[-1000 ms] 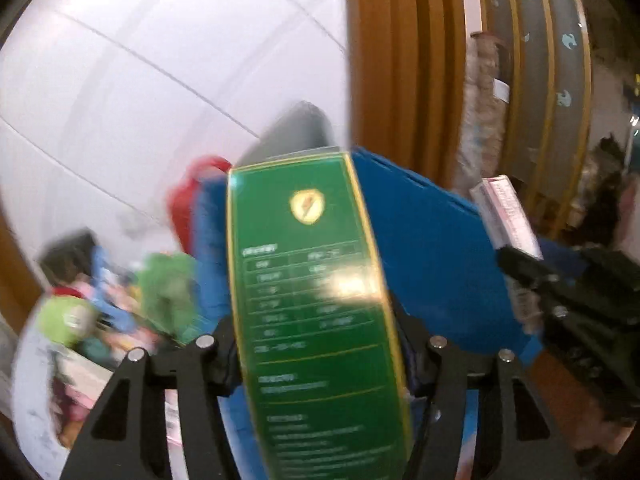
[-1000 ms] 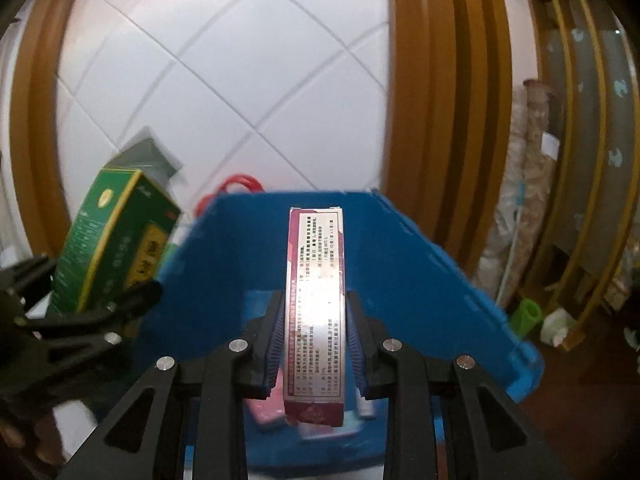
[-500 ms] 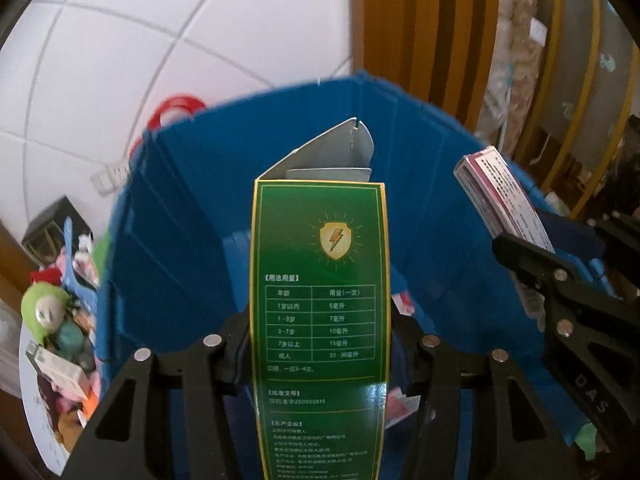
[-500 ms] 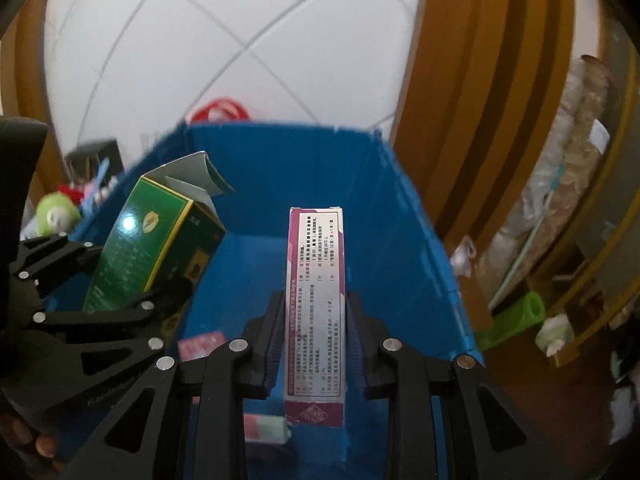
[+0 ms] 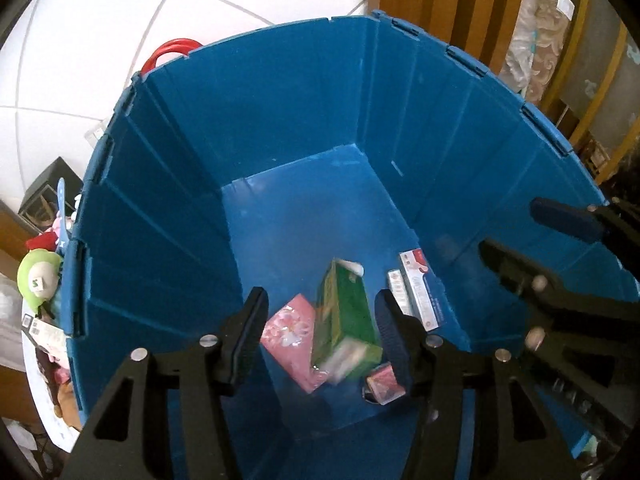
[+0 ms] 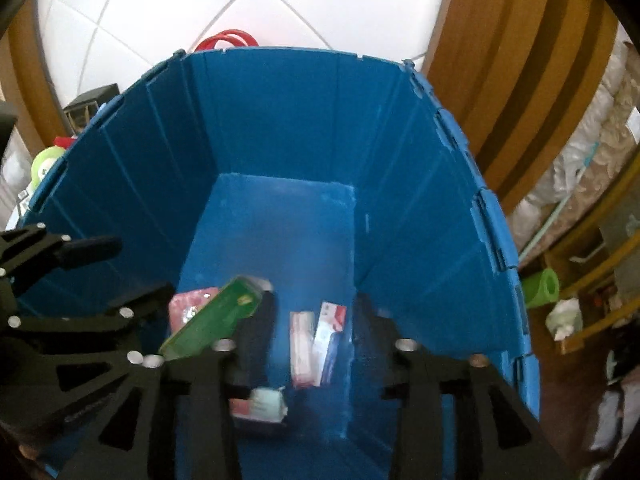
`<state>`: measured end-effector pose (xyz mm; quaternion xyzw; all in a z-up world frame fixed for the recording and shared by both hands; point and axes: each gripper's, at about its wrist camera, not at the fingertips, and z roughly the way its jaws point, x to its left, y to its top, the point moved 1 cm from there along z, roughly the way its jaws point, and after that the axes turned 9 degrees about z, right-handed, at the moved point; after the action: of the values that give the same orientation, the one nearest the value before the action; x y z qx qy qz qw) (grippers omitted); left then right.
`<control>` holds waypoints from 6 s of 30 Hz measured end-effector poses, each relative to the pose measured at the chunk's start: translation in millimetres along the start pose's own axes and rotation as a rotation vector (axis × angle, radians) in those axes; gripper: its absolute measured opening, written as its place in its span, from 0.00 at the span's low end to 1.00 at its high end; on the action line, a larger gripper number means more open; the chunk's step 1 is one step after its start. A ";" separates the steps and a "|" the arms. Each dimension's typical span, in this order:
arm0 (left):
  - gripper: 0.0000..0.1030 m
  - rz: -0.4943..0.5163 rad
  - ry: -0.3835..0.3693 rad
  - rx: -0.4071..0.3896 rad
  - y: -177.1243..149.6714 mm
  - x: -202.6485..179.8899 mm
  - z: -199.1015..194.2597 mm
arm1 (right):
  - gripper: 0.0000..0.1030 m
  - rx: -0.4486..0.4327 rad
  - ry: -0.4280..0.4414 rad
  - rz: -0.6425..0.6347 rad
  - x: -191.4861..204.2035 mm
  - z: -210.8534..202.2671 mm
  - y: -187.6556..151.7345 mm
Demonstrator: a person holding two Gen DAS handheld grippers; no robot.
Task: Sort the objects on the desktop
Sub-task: 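Carry the green box and pink-white box over the blue crate and lower them, then open both tools to release the boxes into the crate, then move both tools back from the crate toward the heap of items, then close both tools together on the brown teddy bear, then lift the brown teddy bear with both tools and carry it over the crate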
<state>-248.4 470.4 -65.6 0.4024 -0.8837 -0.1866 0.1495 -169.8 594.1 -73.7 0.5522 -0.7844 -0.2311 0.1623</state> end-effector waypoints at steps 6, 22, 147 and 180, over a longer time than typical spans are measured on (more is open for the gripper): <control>0.61 -0.047 -0.040 -0.033 -7.3 4.3 -11.6 | 1.00 -0.033 -0.037 0.020 -14.8 -18.0 -4.8; 0.70 -0.093 0.060 -0.279 -59.8 3.6 -86.7 | 1.00 -0.172 0.077 0.049 -21.8 -78.4 -58.2; 0.78 0.026 -0.114 -0.323 -394.9 465.6 -17.6 | 0.52 -0.125 0.279 0.111 594.6 7.2 -134.8; 0.68 0.072 0.018 -0.537 -300.0 374.4 -116.1 | 0.49 -0.431 0.328 0.085 498.2 -78.8 -94.4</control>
<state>-240.0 -23.0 -55.1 0.3184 -0.8150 -0.4052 0.2652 -223.0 83.9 -58.9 0.5017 -0.7027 -0.2934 0.4104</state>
